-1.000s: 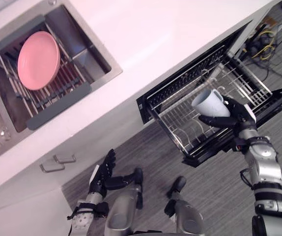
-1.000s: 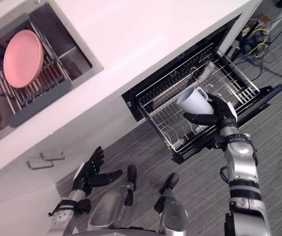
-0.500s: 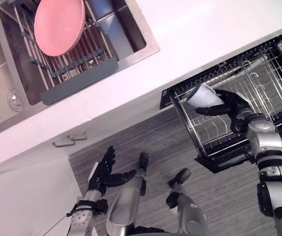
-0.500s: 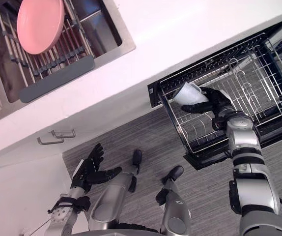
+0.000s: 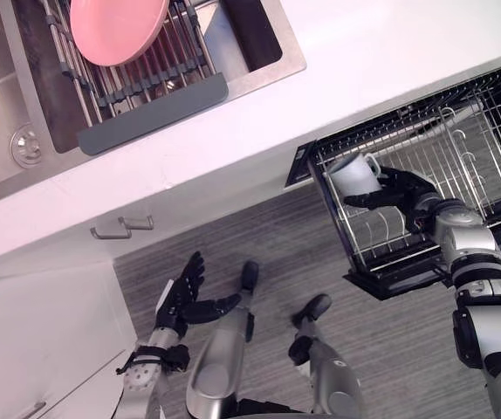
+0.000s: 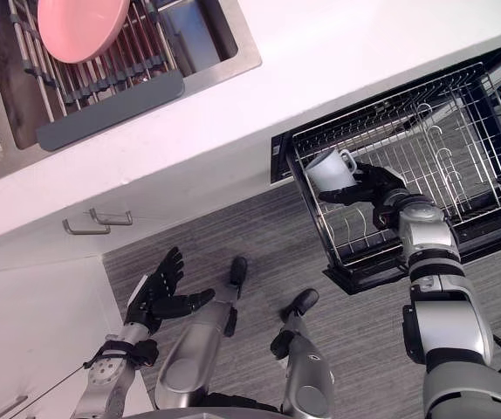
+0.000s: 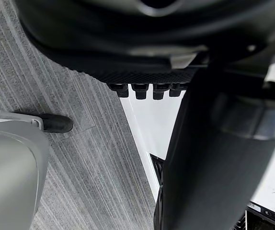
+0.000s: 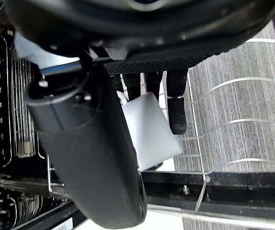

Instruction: Walk over to the sink, pick up the cup, carry it to the dishwasher, place the cup inside the dishwasher, then close the dishwasher door

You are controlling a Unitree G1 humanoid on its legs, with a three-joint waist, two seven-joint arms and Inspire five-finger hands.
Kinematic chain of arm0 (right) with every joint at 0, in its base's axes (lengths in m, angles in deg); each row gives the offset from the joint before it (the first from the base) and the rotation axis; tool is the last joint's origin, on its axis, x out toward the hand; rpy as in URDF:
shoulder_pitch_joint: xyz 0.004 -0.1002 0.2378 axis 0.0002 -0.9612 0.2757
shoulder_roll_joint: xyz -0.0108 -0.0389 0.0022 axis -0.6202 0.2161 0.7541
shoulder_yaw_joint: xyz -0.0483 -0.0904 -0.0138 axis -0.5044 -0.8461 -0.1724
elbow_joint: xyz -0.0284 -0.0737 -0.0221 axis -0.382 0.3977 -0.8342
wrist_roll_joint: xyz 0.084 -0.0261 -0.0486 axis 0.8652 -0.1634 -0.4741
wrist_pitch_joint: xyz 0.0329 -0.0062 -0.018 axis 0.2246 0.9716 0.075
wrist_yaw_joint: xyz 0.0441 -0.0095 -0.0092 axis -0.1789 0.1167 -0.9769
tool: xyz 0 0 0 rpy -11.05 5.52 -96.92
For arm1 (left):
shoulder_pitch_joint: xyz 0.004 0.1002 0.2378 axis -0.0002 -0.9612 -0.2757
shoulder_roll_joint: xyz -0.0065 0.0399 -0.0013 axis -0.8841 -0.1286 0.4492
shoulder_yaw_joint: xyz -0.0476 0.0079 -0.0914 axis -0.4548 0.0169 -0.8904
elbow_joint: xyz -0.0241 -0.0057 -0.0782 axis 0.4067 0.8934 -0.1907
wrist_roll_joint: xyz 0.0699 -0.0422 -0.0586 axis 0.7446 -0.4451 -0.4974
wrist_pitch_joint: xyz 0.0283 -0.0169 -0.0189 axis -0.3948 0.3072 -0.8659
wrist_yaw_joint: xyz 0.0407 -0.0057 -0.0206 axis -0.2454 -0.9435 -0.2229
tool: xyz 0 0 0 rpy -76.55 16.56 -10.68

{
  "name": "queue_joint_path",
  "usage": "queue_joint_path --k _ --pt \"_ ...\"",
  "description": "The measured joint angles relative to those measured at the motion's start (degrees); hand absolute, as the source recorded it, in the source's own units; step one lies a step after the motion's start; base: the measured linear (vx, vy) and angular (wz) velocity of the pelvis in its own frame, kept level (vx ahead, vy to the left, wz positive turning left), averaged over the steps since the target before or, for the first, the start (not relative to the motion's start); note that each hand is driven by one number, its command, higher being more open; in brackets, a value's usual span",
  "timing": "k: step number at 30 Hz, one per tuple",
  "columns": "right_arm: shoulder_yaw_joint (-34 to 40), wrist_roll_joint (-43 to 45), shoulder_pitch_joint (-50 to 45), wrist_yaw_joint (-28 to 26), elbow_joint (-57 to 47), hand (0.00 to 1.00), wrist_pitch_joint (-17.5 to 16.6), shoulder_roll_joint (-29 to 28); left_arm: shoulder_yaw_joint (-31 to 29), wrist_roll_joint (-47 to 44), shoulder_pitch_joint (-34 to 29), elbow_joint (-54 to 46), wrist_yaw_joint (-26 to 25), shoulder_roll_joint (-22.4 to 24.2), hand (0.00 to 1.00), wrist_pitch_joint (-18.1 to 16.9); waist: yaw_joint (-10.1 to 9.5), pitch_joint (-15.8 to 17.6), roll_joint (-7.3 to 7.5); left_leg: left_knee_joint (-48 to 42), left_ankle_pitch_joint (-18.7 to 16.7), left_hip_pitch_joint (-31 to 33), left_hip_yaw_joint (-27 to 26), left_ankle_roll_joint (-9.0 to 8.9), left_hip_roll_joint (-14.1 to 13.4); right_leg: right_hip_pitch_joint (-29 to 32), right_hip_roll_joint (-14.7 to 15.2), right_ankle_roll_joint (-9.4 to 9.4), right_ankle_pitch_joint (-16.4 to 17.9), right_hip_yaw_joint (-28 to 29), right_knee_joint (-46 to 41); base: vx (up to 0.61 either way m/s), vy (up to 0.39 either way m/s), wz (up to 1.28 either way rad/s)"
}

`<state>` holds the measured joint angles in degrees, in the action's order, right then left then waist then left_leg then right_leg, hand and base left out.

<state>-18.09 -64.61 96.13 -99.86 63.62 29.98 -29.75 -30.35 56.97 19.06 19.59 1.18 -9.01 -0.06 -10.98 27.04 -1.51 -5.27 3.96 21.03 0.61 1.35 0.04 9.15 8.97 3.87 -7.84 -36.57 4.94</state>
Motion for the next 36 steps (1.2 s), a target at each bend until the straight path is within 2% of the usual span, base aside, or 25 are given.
queue_joint_path --k 4,7,11,12,14,16,18,20,23,27,28,31,33,36 --pt "0.33 -0.64 -0.48 -0.23 -1.57 1.0 -0.01 -0.26 -0.15 0.03 0.39 -0.05 0.0 -0.07 1.0 0.08 0.19 0.02 0.68 0.48 0.18 -0.41 -0.42 -0.16 -0.29 -0.01 -0.13 0.01 0.0 1.89 0.0 0.03 0.031 -0.05" --pt "2.37 -3.97 -4.74 0.61 -9.04 1.0 -0.82 -0.46 -0.5 0.02 0.34 -0.07 0.03 -0.07 1.0 0.53 0.19 -0.26 1.26 1.12 0.44 -1.03 -0.76 -0.29 -0.53 -0.13 -0.25 0.03 0.0 2.94 -0.01 0.04 0.029 -0.07" --pt "5.81 -5.44 -15.52 0.39 -26.27 1.0 -1.43 -4.1 -2.67 0.02 -0.54 0.2 0.03 -0.16 1.0 1.21 1.18 -1.78 3.72 1.91 0.45 -2.2 -2.05 -0.33 -0.93 -0.26 -0.36 0.13 0.09 4.94 -0.01 0.04 0.024 -0.17" --pt "6.49 -7.15 -19.42 0.07 -31.0 1.0 -1.57 -6.58 -3.11 0.06 -1.05 0.31 0.06 -0.15 1.0 1.2 1.79 -2.76 5.06 2.38 0.46 -3.03 -2.63 -0.38 -0.98 -0.6 -0.34 0.21 0.26 5.43 -0.01 0.05 0.025 -0.18" --pt "6.9 -8.6 -23.58 -0.3 -35.44 1.0 -1.69 -8.75 -3.39 0.2 -1.4 1.0 0.1 -0.16 1.0 1.14 2.57 -3.73 6.16 2.94 0.46 -4.17 -2.85 -0.48 -0.95 -1.37 -0.3 0.28 0.59 5.67 0.0 0.04 0.021 -0.09" --pt "7.93 -9.01 -30.21 -1.53 -41.31 1.0 -1.91 -11.98 -3.69 1.61 -1.8 4.53 0.11 -0.12 1.0 0.86 3.48 -7.26 7.57 3.8 0.39 -4.94 -3.38 -0.57 -0.97 -1.44 -0.31 0.31 0.96 6.26 0.0 0.05 0.022 -0.11" --pt "9.57 -8.99 -34.41 -2.06 -46.27 1.0 -2.18 -14.66 -4.24 2.74 -2.76 6.5 0.12 0.0 1.0 0.82 4.1 -9.3 8.08 4.66 0.24 -6.13 -4.14 -0.77 -1.03 -1.86 -0.32 0.35 1.14 6.89 0.0 0.08 0.02 -0.17" --pt "11.74 -8.94 -37.54 -2.46 -50.72 1.0 -3.37 -16.64 -5.76 4.17 -3.85 7.72 0.05 0.67 1.0 0.77 4.47 -10.49 8.12 5.17 -0.06 -7.72 -4.79 -0.78 -1.05 -2.83 -0.3 0.5 1.34 7.74 -0.01 0.07 0.023 -0.21" --pt "16.02 -8.81 -42.33 -3.83 -57.65 1.0 -5.63 -20.79 -10.36 6.45 -5.76 11.42 -0.57 2.5 1.0 0.51 5.79 -14.63 8.02 5.24 -0.77 -8.85 -5.82 -0.82 -1.06 -3.41 -0.26 0.63 1.91 8.48 -0.03 0.09 0.022 -0.16" --pt "18.02 -1.81 -48.65 -6.24 -68.53 1.0 -10.91 -28.98 -17.89 9.18 -8.25 15.58 -7.79 6.5 1.0 1.47 7.03 -18.4 7.63 4.99 -2.66 -12.37 -7.78 -1.07 -1.3 -5.62 -0.33 0.99 2.77 10.91 -0.04 0.11 0.006 -0.27" --pt "17.87 -0.08 -49.44 -6.64 -69.56 1.0 -11.96 -30.37 -18.66 9.11 -8.47 16.1 -8.75 7.11 1.0 1.68 7.11 -18.74 7.46 4.7 -3.06 -12.81 -8.15 -1.09 -1.34 -6.05 -0.34 1.01 2.85 11.29 -0.05 0.11 0.014 -0.32" --pt "15.45 3.73 -52.12 -10.31 -71.92 1.0 -17.74 -36.66 -20.45 8.95 -9.46 17.71 -12.79 9.71 1.0 1.85 7.5 -19.05 6.56 -1.1 -7.12 -13.64 -8.69 -1.17 -1.89 -9.21 -0.56 1.15 3.5 11.94 -0.06 0.06 0.014 -0.12" --pt "11.44 4.22 -52.15 -13.16 -71.89 1.0 -19.68 -37.1 -20.44 8.76 -10.28 17.98 -14.39 10.52 1.0 1.9 7.71 -19.25 5.63 -5.58 -9.45 -14.01 -7.27 -1.24 -2.41 -12.36 -1.1 1.12 4.13 10.89 -0.06 0.03 0.006 0.27" --pt "8.46 4.13 -50.89 -15.46 -71.61 1.0 -22.28 -35.99 -19.95 7.42 -10.22 17.98 -15.33 10.82 1.0 1.92 7.46 -19.28 4.83 -5.46 -9.1 -15.42 -4.77 -1.22 -1.83 -15.35 -1.04 1.31 4.7 8.07 -0.07 -0.03 -0.008 0.53"
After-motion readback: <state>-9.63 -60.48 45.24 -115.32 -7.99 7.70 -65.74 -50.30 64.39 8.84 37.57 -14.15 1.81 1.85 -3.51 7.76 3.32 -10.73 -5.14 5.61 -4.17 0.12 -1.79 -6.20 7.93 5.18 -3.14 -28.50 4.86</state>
